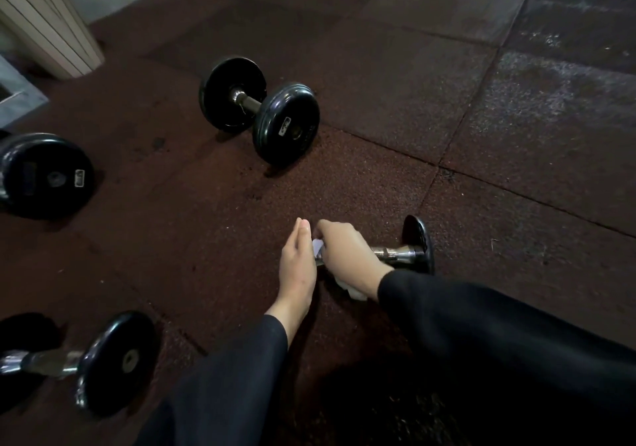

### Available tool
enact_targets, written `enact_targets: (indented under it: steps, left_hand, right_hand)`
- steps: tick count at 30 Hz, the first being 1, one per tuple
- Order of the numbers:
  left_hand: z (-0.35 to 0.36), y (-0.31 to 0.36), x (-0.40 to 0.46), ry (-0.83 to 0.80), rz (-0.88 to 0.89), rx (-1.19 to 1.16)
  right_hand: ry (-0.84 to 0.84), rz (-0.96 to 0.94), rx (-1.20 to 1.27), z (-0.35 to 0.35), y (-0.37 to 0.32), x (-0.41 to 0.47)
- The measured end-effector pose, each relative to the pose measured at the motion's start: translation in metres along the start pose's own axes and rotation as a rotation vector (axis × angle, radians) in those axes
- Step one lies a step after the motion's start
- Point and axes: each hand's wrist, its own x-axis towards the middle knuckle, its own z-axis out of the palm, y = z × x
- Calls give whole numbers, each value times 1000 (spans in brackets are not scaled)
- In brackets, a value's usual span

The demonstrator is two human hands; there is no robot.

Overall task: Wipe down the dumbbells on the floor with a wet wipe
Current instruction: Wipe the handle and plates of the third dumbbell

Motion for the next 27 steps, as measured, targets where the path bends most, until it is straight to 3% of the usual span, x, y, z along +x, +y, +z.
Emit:
enact_targets:
  steps: [4,8,11,15,18,23,27]
  left_hand:
    - [0,0,-2,20,17,2]
    - [0,1,-2,9,21,21]
    - [0,1,-2,10,13,18]
    - [0,-1,-3,7,27,5]
    - [0,-2,-2,2,29,4]
    - [0,-1,-3,-8,2,-42]
    - [0,-1,-4,22,23,11]
  right_hand:
    - [70,-107,-16,3,11,-12]
    - [-21,78,18,-6,11,8]
    - [-79,-11,-15,-7,6,11]
    - [-61,-198,-302,-11,14,-3]
    - [-111,-141,-289,-18,13,3]
    - [160,-296,-59,20,12,-16]
    - [315,-460,-122,38,32,-27]
